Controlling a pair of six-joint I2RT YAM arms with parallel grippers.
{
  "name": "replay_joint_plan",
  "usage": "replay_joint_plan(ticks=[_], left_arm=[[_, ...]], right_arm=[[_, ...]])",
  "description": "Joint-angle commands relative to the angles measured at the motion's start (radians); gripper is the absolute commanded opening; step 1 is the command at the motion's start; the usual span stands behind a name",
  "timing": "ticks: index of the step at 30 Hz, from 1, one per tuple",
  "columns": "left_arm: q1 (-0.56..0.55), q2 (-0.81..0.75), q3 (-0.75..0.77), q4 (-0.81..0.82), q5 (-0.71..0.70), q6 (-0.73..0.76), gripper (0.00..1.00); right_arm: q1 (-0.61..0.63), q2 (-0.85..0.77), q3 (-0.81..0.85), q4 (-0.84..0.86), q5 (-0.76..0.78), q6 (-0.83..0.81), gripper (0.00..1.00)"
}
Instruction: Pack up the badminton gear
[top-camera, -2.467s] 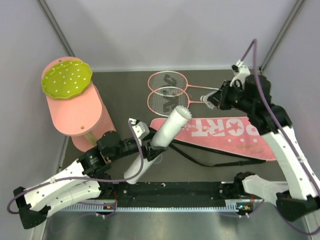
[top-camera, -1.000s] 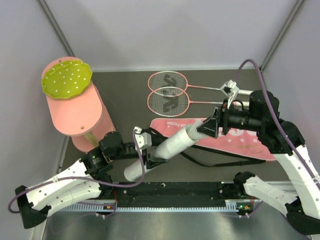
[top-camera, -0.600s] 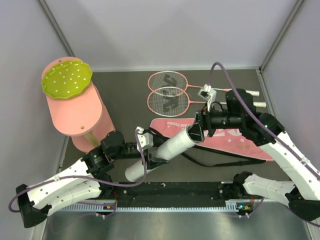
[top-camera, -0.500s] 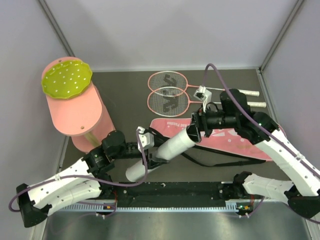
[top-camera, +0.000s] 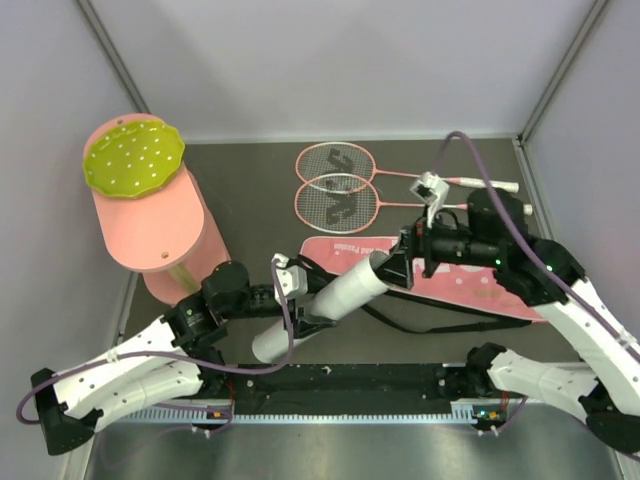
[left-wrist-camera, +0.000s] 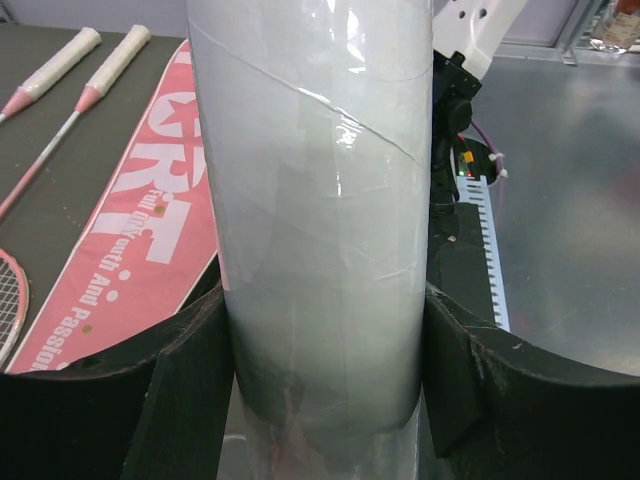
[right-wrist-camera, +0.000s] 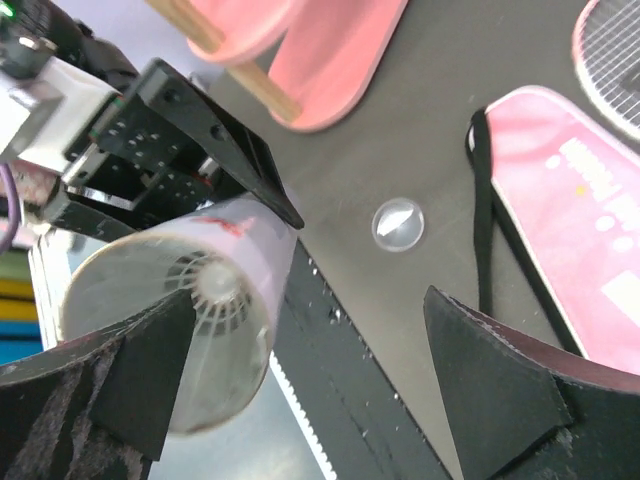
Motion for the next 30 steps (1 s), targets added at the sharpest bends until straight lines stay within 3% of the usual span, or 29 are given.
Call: replay_joint_plan(ticks=[1,4,7,8,12,15,17,22,27,30], left_arm=[[-0.003,-0.034,0.012,0.081,-0.061,-0.008,0.00],[-0.001,-0.057,-0.011,0.090,-0.099,-0.022,0.01],[-0.001,-0.094,-0.021,0.080,-0.163,-0.028,0.01],[-0.001,-0.120,-0.021,0.065,-0.190,-0.028,0.01],[-0.001,-0.223,-0.032,0.043,-0.280,-0.063,0.01],[-0.001,-0.312,-0.028,0.037,-0.311,-0.068,0.01],[-0.001,-0.361,-0.009,0.006,-0.317,-0.071,0.02],[-0.001,-0.413,0.060,-0.025,-0.308,-0.080,0.02],[-0.001,-0.427,0.136,-0.051,-0.291,-0.086,0.02],[-0.001,-0.438,0.169,-0.060,-0.277,-0.091,0.01]], right_arm=[[0.008,-0.112,0.063,0.062,0.110,0.032,0.97],[0.008,-0.164,0.066,0.071,0.183,0.051,0.99],[0.008,-0.231,0.034,0.074,0.373,0.074,0.99],[0.007,-0.247,0.014,0.074,0.518,0.084,0.99],[0.008,-0.299,-0.183,0.105,0.774,0.083,0.99],[0.007,-0.238,-0.300,0.180,0.725,0.048,0.95],[0.008,-0.143,-0.348,0.238,0.608,0.051,0.87],[0.126,0.038,-0.517,0.611,0.506,0.069,0.82],[0.370,0.412,-0.378,0.676,0.564,-0.014,0.71],[0.433,0.575,-0.310,0.699,0.575,-0.049,0.61]])
